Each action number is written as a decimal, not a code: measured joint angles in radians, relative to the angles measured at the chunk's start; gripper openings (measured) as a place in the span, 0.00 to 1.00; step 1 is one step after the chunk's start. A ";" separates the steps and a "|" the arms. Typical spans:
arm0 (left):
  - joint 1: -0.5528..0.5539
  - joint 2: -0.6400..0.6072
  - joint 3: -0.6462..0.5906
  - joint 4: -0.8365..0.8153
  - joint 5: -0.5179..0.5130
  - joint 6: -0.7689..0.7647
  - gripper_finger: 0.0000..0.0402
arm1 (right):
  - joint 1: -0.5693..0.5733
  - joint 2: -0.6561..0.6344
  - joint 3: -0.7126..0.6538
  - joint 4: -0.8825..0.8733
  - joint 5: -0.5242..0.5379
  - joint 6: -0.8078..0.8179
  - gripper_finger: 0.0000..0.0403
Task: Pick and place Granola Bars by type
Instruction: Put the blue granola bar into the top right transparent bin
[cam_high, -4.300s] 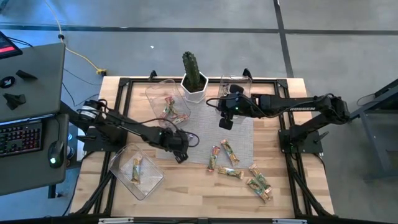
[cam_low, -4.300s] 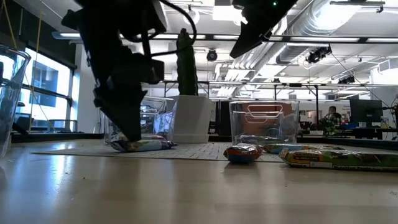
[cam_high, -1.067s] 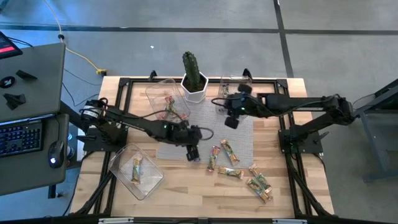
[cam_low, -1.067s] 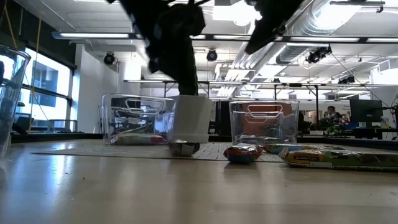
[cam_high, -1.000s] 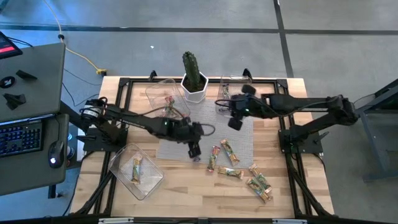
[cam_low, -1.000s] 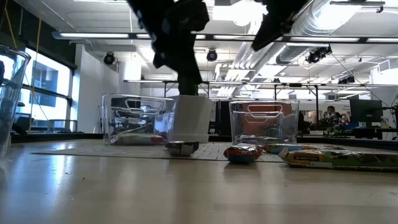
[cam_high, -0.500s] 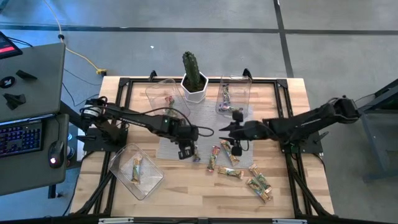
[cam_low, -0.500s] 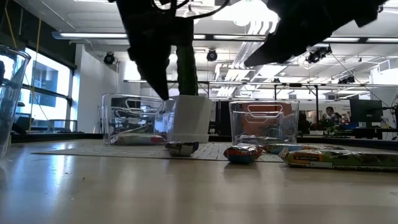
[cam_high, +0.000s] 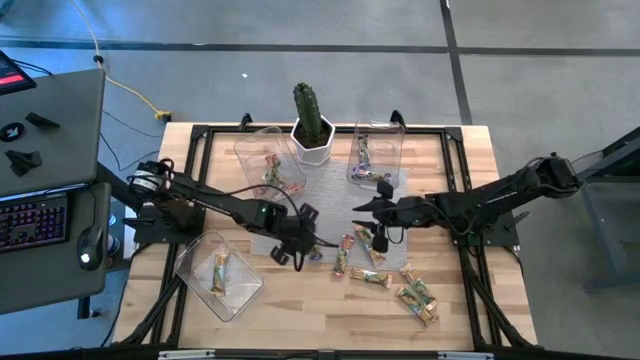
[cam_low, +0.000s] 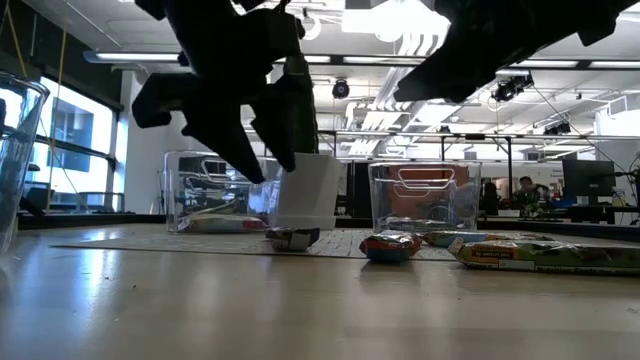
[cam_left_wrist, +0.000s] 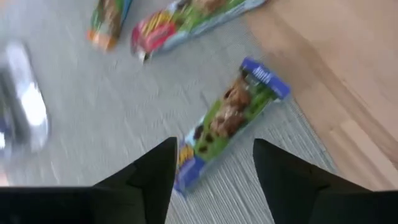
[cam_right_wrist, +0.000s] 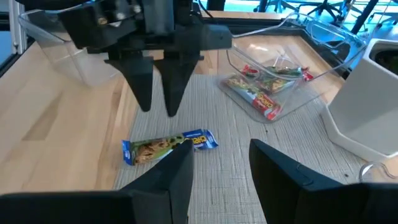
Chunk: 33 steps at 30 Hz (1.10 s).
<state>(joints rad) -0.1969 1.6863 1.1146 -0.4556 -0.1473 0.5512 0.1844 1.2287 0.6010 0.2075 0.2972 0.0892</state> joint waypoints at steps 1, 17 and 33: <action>0.001 0.000 -0.005 0.017 0.022 0.039 0.51 | 0.000 0.000 0.000 0.000 0.000 0.006 0.35; 0.001 0.185 -0.008 0.169 0.028 0.315 0.51 | 0.000 0.000 0.000 0.028 -0.001 0.046 0.35; 0.054 0.206 0.102 0.147 0.102 0.335 0.51 | 0.000 0.000 0.000 0.014 0.000 0.035 0.35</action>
<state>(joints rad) -0.1427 1.8927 1.2163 -0.3090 -0.0456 0.8867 0.1844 1.2289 0.6010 0.2218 0.2976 0.1238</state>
